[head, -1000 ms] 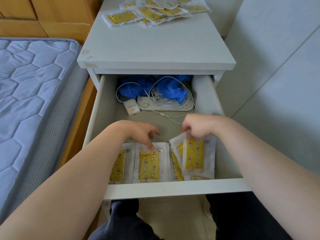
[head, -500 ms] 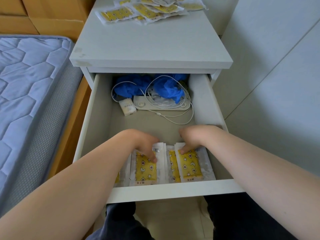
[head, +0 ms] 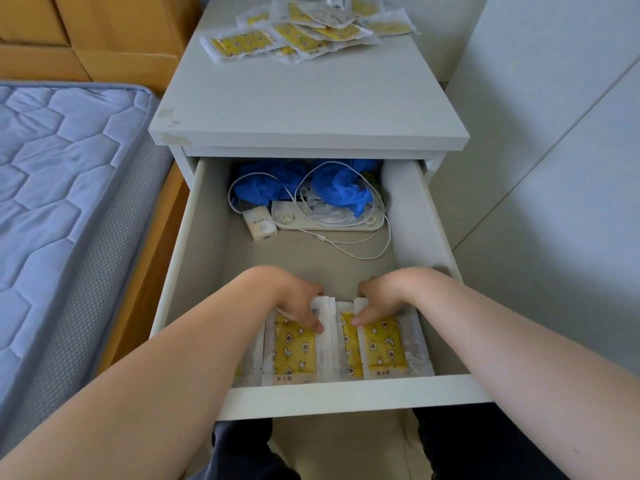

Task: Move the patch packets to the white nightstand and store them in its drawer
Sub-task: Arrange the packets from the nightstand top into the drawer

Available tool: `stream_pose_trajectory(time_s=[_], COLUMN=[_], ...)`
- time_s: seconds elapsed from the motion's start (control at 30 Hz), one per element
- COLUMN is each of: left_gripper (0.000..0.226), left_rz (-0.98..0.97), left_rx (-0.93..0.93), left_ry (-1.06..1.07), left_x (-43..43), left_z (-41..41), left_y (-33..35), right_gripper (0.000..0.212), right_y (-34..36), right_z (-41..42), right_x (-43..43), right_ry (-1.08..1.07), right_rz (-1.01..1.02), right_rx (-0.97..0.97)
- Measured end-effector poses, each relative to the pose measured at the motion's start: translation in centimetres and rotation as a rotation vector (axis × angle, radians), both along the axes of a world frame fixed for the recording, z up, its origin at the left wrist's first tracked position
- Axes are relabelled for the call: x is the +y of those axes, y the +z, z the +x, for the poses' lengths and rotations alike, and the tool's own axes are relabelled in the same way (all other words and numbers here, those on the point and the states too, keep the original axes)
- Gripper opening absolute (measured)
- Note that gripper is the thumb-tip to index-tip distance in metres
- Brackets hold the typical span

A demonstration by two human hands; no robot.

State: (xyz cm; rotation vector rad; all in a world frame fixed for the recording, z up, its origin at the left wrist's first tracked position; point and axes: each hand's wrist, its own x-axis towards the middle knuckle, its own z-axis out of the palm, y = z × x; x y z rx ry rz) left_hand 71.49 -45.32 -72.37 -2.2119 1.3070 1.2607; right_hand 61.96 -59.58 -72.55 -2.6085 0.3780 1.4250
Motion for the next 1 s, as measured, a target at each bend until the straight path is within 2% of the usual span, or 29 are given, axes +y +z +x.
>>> stream_pose_trajectory(time_s=[0.13,0.23,0.33,0.5,0.8,0.9,1.0], left_gripper=[0.069,0.059,0.05,0.034,0.031,0.033,0.034], left_rz=[-0.168,-0.337,-0.461,-0.651,-1.012,-1.055,-1.045], left_rx=[-0.016,-0.057,-0.189,-0.332,-0.537,-0.6,-0.632], left_ry=[0.083,0.153,0.238,0.408,0.461,0.452,0.474], left_x=[-0.3,-0.6,-0.7,-0.6,-0.9,-1.4,-2.1], left_z=[0.8,1.0,1.5,0.8,2.0,3.0,4.0], left_y=[0.6,1.1,1.8,3.6,11.0,13.7,15.1], right_gripper=[0.05,0.032,0.024,0.023,0.021,0.023,0.03], right_y=[0.3,0.6,0.6,2.6,11.1,13.4,14.7], right_z=[1.0,1.3,1.4,1.0,2.0,3.0,4.3], right_x=[0.1,-0.3,-0.6,-0.4,-0.8,-1.5,-2.3], right_ry=[-0.188,-0.253,-0.291,-0.315,-0.171,-0.119,-0.138], right_rz=[0.092,0.036,-0.026,-0.073,-0.123,-0.138,-0.14], right_rx=[-0.335,-0.538,-0.7,-0.966,-1.266,-1.312,-1.266])
